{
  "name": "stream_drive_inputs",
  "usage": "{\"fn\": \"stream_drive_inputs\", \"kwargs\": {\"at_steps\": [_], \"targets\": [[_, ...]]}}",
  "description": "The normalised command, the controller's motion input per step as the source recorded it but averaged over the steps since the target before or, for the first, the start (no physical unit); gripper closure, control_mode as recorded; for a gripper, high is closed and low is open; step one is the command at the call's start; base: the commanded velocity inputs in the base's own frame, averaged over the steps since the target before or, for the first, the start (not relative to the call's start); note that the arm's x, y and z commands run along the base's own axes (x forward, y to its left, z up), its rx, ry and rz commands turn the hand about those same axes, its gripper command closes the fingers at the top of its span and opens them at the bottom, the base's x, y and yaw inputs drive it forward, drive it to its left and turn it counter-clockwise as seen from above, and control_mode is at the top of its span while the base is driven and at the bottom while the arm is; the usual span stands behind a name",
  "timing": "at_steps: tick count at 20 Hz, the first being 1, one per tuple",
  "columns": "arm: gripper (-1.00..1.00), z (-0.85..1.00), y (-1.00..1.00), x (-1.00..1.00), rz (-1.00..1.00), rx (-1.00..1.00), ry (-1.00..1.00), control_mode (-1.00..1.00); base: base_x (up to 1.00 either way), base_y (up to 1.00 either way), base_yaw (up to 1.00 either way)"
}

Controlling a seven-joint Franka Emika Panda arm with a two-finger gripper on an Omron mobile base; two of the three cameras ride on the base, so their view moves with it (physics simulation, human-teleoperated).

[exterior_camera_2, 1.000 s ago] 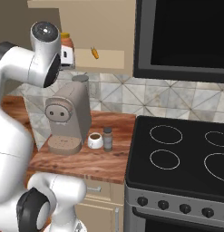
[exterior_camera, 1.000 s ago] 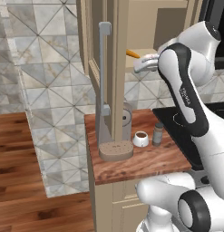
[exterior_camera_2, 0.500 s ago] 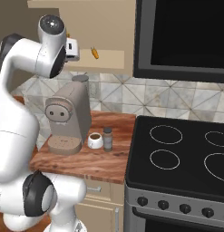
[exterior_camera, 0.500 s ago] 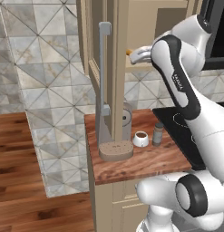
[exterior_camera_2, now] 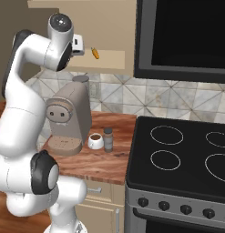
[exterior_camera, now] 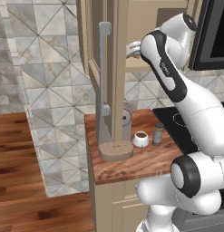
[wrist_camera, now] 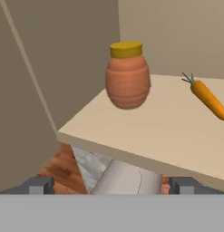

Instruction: Pick the cinnamon and honey bottle from the cabinet and place them next to the mug.

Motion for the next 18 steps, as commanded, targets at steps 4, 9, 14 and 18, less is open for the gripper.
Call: {"fn": "stream_drive_inputs", "kwargs": {"at_steps": [4,9,14,18], "targets": [[-1.0,0.36,0.08,0.31,0.0,0.0,-0.02,-1.0,0.0,0.0,0.0],[-1.0,0.3,0.04,0.31,0.0,0.0,-0.05,-1.0,0.0,0.0,0.0],[-1.0,0.05,0.03,0.25,0.0,0.0,-0.02,-1.0,0.0,0.0,0.0],[-1.0,0.0,0.01,0.29,0.0,0.0,0.0,-1.0,0.0,0.0,0.0]]}}
